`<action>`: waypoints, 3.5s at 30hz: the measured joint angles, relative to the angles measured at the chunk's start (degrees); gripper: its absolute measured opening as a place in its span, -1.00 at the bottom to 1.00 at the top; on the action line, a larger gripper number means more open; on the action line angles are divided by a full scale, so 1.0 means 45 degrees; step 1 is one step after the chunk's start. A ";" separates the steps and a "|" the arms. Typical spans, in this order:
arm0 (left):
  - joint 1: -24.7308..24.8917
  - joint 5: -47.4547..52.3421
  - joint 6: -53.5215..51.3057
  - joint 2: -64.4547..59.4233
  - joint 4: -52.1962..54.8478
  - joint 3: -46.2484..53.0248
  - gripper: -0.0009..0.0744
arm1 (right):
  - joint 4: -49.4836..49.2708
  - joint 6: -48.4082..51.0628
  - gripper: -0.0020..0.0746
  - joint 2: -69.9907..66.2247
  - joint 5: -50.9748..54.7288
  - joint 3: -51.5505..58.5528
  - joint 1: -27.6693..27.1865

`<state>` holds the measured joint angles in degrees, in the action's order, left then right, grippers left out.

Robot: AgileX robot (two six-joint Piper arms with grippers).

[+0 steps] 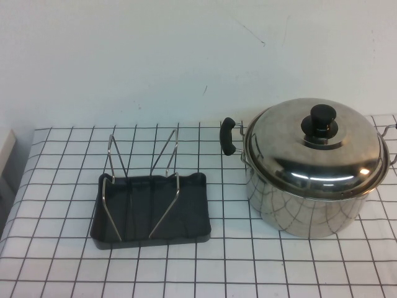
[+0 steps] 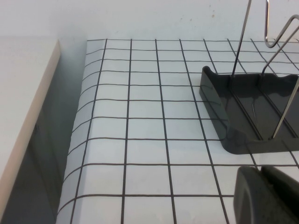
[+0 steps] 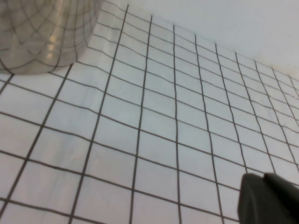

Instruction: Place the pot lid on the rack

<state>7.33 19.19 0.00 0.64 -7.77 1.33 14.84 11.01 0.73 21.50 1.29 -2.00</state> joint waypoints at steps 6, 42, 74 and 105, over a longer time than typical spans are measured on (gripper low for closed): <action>0.0000 0.0000 0.0000 0.0000 0.0000 0.0000 -0.98 | 0.0022 0.0000 -0.95 0.0000 0.0000 0.0000 0.0000; 0.0000 -0.4089 0.0000 0.0000 -0.0102 0.0048 -0.98 | 0.0119 0.0107 -0.95 0.0000 -0.2765 0.0054 0.0000; 0.0000 -1.0162 0.1254 0.0045 -0.0070 -0.0369 -0.98 | -0.5982 -0.1251 -0.95 0.0000 -1.0806 0.0054 0.0000; 0.0000 -0.6837 0.2765 -0.5505 0.4181 -0.3274 -0.98 | 0.0528 -0.1144 -0.95 -1.4540 -1.0394 -0.8054 0.4420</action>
<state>7.33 -11.58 12.44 -24.14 11.04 -13.40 17.21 5.86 -64.70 -25.27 -34.95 17.89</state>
